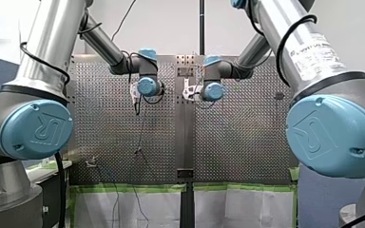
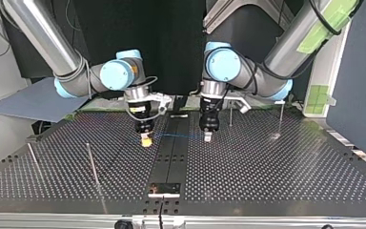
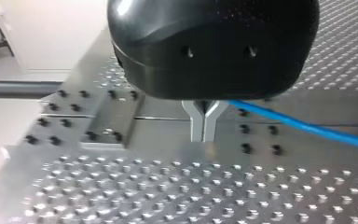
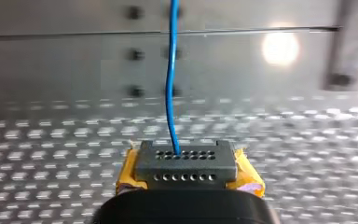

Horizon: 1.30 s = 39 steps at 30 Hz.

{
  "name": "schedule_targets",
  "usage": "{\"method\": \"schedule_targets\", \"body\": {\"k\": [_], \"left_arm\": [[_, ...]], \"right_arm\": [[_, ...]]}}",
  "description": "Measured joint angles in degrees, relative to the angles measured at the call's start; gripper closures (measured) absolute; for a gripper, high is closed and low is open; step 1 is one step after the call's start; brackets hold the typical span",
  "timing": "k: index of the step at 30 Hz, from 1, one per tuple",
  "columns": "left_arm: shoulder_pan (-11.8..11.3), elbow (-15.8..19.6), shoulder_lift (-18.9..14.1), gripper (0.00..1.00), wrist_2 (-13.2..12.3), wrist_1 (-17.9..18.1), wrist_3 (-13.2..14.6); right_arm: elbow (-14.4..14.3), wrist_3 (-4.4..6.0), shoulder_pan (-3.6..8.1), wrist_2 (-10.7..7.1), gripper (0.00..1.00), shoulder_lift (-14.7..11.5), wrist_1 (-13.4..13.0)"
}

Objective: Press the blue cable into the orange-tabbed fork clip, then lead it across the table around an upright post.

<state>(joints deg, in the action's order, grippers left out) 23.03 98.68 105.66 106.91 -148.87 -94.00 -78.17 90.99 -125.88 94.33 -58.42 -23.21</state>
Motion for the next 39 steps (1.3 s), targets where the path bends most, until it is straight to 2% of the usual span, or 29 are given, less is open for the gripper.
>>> {"method": "schedule_targets", "body": {"k": [4,10,19,24,34,39], "left_arm": [[0.0,-0.6,-0.4,0.99,0.3,-0.3,-0.1],[0.1,-2.2,-0.4,0.99,0.2,-1.2,-0.8],[0.3,-6.8,-0.4,0.99,-2.0,-5.2,-2.5],[0.3,-9.4,-0.3,0.99,-2.9,-7.7,-3.8],[0.5,-15.1,0.8,0.99,-6.3,-11.1,-8.5],[1.2,-17.7,2.4,0.99,-6.9,-13.3,-9.3]], "right_arm": [[0.7,-0.05,-0.05,0.06,1.00,-2.4,1.2],[1.2,0.07,0.15,0.07,1.00,-5.5,1.7],[1.8,0.56,1.10,0.16,1.00,-9.3,2.4],[1.8,0.90,1.77,0.35,1.00,-10.4,2.8],[1.8,1.08,2.78,0.57,1.00,-11.2,3.4],[1.9,1.70,4.35,0.82,1.00,-12.5,3.5]]}}
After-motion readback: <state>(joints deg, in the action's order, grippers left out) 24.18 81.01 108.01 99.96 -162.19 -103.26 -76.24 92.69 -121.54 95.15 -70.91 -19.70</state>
